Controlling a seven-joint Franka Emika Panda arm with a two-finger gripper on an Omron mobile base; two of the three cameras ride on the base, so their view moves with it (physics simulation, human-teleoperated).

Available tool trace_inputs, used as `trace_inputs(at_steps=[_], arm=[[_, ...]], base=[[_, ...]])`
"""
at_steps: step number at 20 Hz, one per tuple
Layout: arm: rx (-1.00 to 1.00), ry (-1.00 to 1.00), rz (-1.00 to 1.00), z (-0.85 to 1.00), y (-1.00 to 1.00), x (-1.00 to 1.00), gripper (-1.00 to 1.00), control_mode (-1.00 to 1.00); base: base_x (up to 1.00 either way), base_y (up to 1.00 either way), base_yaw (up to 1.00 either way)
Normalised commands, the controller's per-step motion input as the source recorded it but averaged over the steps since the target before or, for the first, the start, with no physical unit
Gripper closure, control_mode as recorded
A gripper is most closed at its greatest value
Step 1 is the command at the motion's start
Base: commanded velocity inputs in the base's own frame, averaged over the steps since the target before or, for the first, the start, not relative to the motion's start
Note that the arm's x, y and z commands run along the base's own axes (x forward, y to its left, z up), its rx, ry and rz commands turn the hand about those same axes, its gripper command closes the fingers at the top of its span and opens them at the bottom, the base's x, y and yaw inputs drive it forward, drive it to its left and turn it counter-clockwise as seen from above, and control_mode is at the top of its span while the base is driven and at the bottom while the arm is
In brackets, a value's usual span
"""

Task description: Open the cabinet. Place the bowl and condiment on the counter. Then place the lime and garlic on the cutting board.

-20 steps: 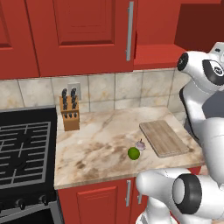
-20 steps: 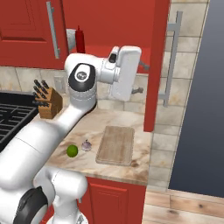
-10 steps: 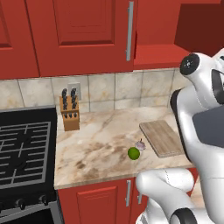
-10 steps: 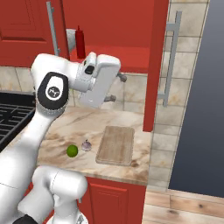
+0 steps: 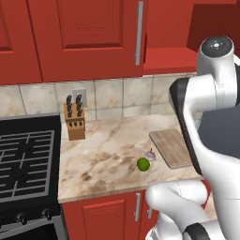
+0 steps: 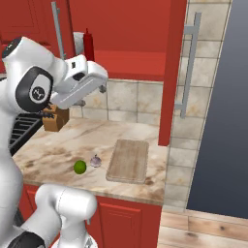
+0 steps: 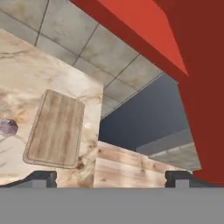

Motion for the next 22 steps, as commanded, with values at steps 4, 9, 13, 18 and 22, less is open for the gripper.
trace_inputs(at_steps=[4,9,13,18,22], arm=[[0.5,-0.15,0.29,0.22,1.0,0.42,-1.0,-1.0],[0.36,-0.25,0.06,0.44,0.94,0.53,-1.0,-1.0],[0.25,-0.22,-0.01,0.29,0.69,0.57,-1.0,-1.0],[0.17,-0.09,-0.14,0.07,0.25,0.53,-1.0,-1.0],[0.08,-0.04,-0.14,0.0,0.32,0.56,-1.0,-1.0]], base=[[0.0,0.0,0.0],[0.0,0.0,0.0],[0.0,0.0,0.0],[0.0,0.0,0.0],[0.0,0.0,0.0]])
